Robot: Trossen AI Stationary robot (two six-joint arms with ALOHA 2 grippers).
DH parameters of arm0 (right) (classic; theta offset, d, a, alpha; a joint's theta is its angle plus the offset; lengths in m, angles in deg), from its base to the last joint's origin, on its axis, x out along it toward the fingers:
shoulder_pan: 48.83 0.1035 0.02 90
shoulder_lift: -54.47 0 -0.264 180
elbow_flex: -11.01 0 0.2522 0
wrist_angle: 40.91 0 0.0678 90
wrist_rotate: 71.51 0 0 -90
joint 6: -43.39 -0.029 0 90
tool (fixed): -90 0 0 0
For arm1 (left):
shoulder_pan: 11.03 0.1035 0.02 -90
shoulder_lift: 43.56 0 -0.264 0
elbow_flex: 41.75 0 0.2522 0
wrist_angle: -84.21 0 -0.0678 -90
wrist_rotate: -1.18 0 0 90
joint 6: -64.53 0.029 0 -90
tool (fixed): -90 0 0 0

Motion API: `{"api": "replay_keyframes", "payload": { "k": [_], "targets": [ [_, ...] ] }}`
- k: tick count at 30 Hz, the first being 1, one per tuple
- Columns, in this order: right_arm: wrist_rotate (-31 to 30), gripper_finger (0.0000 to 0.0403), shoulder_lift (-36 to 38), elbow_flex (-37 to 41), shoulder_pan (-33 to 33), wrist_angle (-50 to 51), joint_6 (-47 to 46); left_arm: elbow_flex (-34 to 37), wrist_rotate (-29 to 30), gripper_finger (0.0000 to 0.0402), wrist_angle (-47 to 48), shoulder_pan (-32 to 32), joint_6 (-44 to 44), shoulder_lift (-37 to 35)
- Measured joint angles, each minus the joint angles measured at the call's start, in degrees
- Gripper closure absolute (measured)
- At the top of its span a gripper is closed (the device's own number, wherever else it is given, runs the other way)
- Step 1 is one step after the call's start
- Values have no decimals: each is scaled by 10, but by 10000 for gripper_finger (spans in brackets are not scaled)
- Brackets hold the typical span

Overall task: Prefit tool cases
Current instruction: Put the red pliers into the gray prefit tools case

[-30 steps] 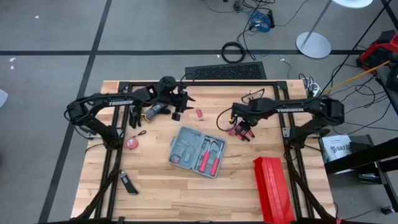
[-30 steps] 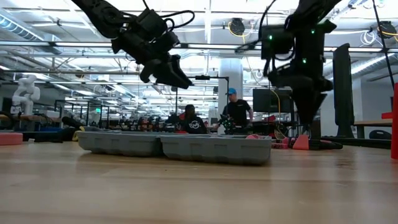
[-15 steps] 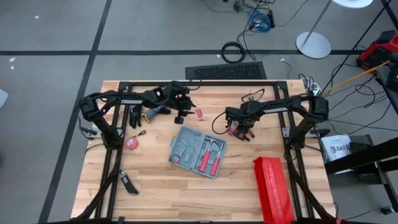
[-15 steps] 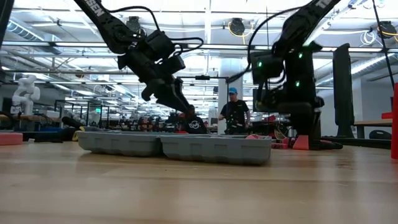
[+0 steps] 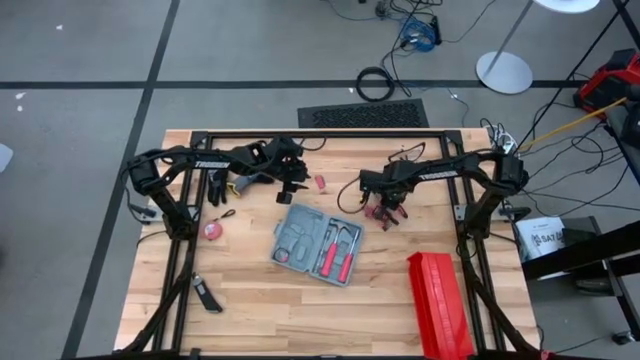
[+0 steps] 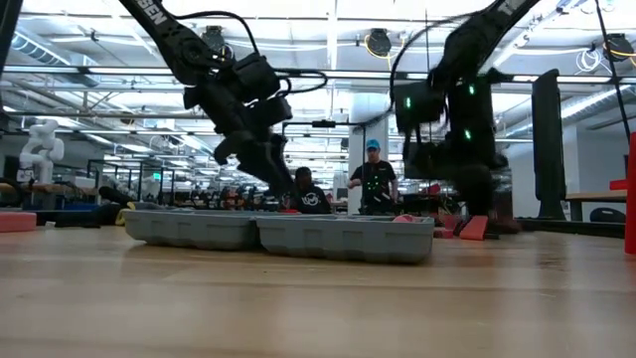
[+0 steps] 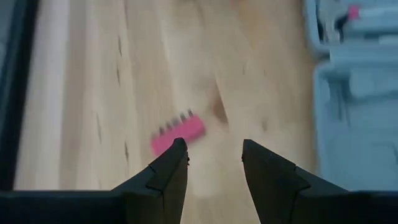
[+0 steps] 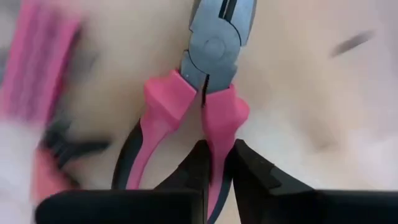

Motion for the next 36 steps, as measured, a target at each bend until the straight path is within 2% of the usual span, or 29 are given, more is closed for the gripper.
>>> {"api": "replay_keyframes", "payload": {
  "k": [3,6,9,14,23,27,31,36],
  "targets": [
    [-25,366,55,-26,-5,6,-9,0,36,244,38,-1,-11,-3],
    [-6,366,87,-34,-10,15,-20,0,102,244,73,-1,-31,-3],
    [33,366,122,-38,-11,26,-43,0,138,244,123,-4,-62,-3],
    [87,366,139,-36,23,78,-80,0,143,244,224,-18,-120,-3],
    [153,366,142,-38,136,77,-149,0,133,244,324,-79,-205,-4],
    [170,366,141,-38,210,25,-196,0,92,244,322,-123,-249,-4],
    [180,366,126,-38,290,-72,-236,0,91,244,303,-174,-298,-4],
    [129,366,91,-39,369,-236,-253,1,92,244,263,-229,-356,-4]
  ]
}}
